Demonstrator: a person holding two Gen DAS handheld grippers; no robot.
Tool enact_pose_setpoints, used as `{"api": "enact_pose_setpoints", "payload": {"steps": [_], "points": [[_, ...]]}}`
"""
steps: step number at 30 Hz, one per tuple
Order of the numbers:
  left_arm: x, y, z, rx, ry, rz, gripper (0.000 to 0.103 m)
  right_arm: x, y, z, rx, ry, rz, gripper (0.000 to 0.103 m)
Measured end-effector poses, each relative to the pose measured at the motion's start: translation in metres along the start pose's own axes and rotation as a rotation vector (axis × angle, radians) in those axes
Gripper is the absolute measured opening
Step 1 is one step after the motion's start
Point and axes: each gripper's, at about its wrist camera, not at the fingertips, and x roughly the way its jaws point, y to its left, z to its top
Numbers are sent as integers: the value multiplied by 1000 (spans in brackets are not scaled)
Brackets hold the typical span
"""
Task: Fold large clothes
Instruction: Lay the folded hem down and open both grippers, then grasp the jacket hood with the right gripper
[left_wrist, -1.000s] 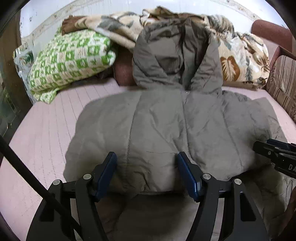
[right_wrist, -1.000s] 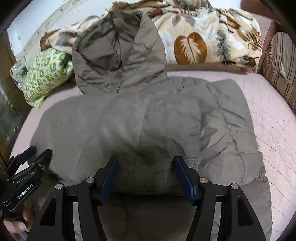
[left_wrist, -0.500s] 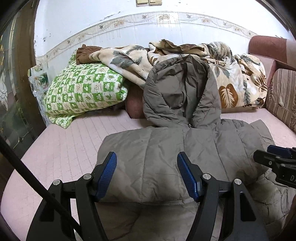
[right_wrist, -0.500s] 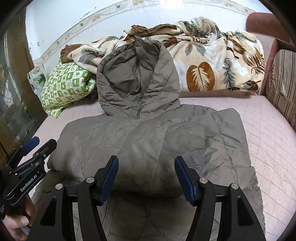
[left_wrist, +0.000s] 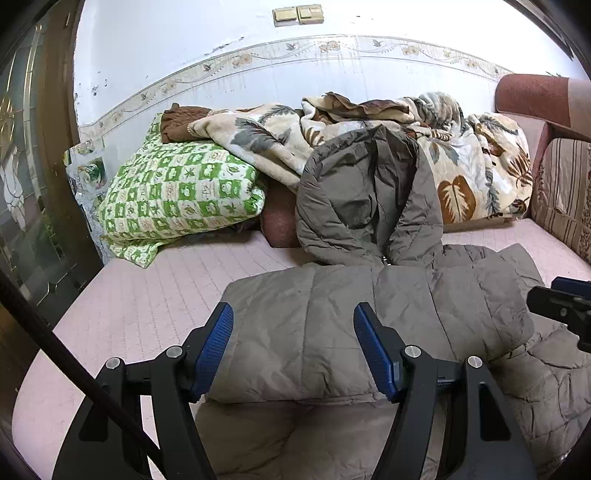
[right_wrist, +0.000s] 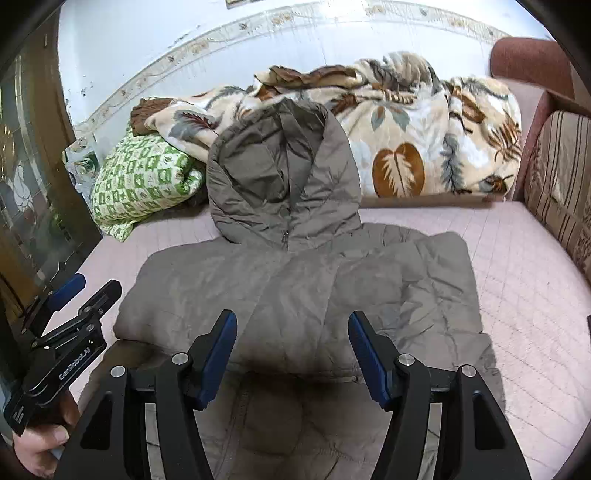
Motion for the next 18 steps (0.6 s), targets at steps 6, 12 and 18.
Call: {"api": "enact_pose_setpoints", "payload": {"steps": [6,12,18], "points": [[-16,16,12,-54,21,-22,67,-25,5,-5,-1,-19,-7,67],[-37,36,4,-59,31,4,67,-54,-1,-15,37,-41,-3,67],[-55,58,-5,-109,54,33,67,-74,-16,-33,124,-30,32,67]]}}
